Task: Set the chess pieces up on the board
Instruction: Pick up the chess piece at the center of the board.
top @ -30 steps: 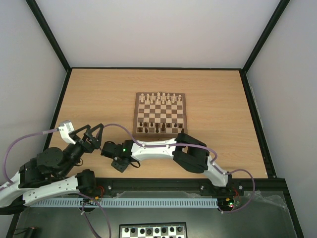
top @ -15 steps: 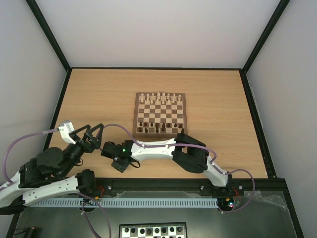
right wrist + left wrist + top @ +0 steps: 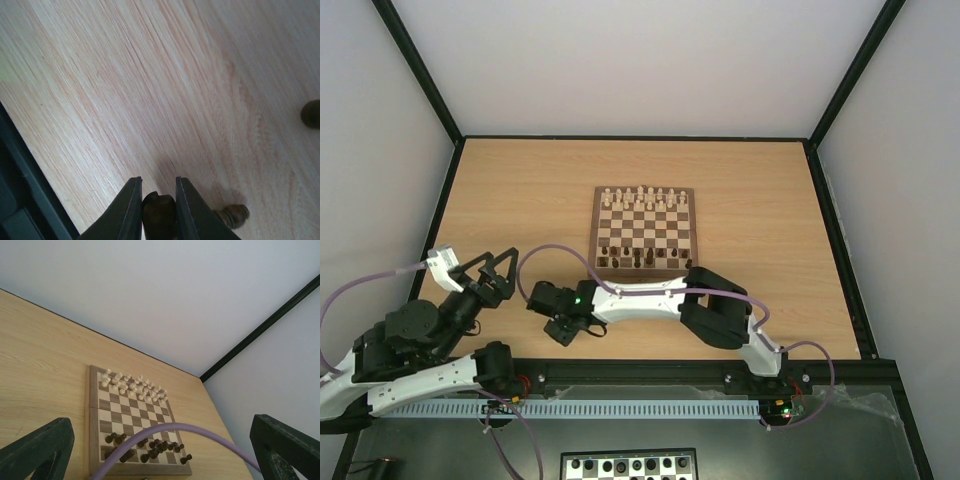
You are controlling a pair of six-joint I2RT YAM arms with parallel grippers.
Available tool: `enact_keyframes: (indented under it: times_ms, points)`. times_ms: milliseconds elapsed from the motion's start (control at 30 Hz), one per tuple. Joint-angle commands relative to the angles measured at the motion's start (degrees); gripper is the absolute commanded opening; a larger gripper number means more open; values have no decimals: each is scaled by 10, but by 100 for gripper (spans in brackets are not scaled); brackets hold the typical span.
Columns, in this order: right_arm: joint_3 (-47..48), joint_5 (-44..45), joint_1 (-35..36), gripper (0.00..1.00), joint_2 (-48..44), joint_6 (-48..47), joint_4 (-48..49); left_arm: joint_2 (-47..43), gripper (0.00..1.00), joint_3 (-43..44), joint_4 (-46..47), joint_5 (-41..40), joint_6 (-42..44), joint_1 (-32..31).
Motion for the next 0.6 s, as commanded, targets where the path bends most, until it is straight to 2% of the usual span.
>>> enact_keyframes:
  times_ms: [0, 333, 567]
  points:
    - [-7, -13, -13, 14, -34, 7, 7, -10, 100, 7, -13, -21, -9, 4]
    - [-27, 6, -31, 14, -86, 23, 2, -19, 100, -3, -12, -10, -11, 4]
    - [-44, -14, -42, 14, -109, 29, 23, -14, 100, -10, -3, -22, -13, 4]
